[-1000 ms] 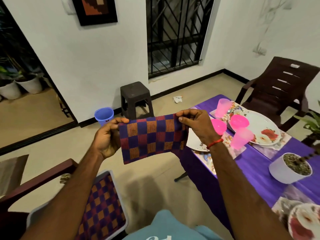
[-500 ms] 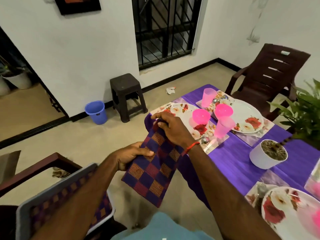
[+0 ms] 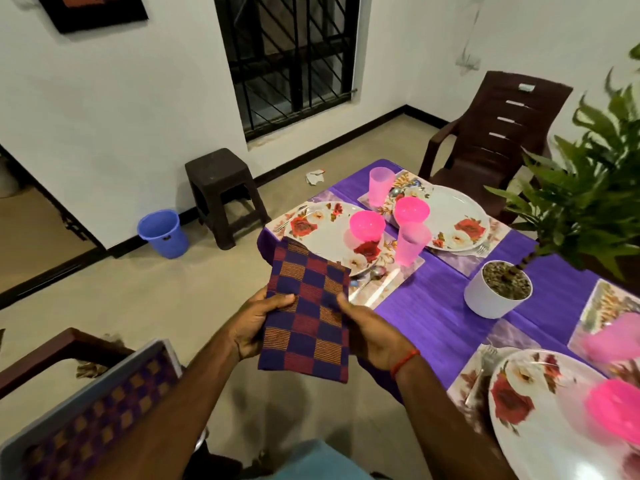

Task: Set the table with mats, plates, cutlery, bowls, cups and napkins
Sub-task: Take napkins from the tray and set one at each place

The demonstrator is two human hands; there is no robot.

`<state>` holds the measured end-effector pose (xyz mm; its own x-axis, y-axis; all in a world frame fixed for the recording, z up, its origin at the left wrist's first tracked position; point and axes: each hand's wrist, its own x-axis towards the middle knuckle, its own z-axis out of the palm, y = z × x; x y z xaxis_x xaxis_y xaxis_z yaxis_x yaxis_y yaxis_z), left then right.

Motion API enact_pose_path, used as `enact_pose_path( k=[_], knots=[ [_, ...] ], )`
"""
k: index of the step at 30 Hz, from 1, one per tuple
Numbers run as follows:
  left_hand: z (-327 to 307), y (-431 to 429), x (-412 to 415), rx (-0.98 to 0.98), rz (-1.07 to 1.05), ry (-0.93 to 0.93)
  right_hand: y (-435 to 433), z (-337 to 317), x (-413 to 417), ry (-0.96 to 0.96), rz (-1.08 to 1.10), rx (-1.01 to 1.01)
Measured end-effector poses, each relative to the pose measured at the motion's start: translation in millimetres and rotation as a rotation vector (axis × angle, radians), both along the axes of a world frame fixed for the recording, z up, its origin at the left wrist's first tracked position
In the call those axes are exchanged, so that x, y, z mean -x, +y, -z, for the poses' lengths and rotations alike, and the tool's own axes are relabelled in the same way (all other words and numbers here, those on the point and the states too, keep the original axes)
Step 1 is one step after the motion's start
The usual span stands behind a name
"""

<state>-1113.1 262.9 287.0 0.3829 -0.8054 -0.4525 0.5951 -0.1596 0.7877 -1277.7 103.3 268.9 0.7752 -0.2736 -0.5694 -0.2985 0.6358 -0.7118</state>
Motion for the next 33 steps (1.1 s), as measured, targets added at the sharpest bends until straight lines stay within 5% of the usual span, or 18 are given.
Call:
enact_pose_path(
  k=[3,11,18,26,33],
  knots=[
    [-0.5,-12.2,8.0,-0.022,0.008,-0.009,1.6,2.3,5.1,-0.085,0.056,-0.029],
    [1.2,-20.9,17.1,-0.066,0.074,-0.027,-21.4,-7.7,20.1,-0.152,-0.001,0.301],
    [-7.6,-31.1,9.0,0.023,0.056,-0.011,-30.7,-18.4,29.5,-0.255,0.097,0.281],
    [-25.3,-50.2,-11.9,-0.016,0.118,-0.010,-41.7,-32.8,19.4,-0.189,0.195,0.458],
    [-16.3,-48.3,-15.9,-0.070,0.175,0.215,-43.5,-28.9,10.7,-0.151,0.370,0.519]
  ],
)
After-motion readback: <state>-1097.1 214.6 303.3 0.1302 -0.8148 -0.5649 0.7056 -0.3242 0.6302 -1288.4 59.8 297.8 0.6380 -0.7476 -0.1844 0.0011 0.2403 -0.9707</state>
